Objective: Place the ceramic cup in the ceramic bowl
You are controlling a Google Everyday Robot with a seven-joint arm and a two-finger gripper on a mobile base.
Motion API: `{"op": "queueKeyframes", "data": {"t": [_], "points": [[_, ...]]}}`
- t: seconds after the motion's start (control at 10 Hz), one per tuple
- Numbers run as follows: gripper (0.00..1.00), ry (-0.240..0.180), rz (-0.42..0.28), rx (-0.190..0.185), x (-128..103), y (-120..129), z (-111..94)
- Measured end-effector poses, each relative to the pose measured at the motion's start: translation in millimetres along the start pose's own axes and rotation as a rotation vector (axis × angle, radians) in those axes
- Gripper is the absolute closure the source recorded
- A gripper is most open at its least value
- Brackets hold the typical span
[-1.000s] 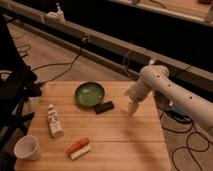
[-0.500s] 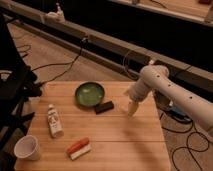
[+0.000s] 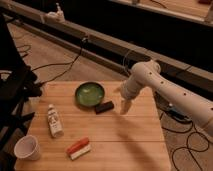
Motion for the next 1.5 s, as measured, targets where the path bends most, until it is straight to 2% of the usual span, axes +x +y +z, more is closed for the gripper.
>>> {"op": "queueKeyframes", "data": {"t": [0.3, 0.5, 0.7, 0.8, 0.9, 1.3, 1.4, 1.5], "points": [[0.20, -0.064, -0.188, -0.025, -76, 3, 5], [0.20, -0.141, -0.322, -0.048, -141, 12, 11], [0.20, -0.204, -0.504, -0.095, -200, 48, 17], [0.20, -0.216, -0.556, -0.108, -213, 59, 19], [0.20, -0.221, -0.573, -0.111, -217, 63, 19], [0.20, -0.207, -0.575, -0.120, -213, 63, 19], [0.20, -0.189, -0.593, -0.140, -214, 66, 22], [0.20, -0.171, -0.643, -0.173, -221, 71, 28]]}}
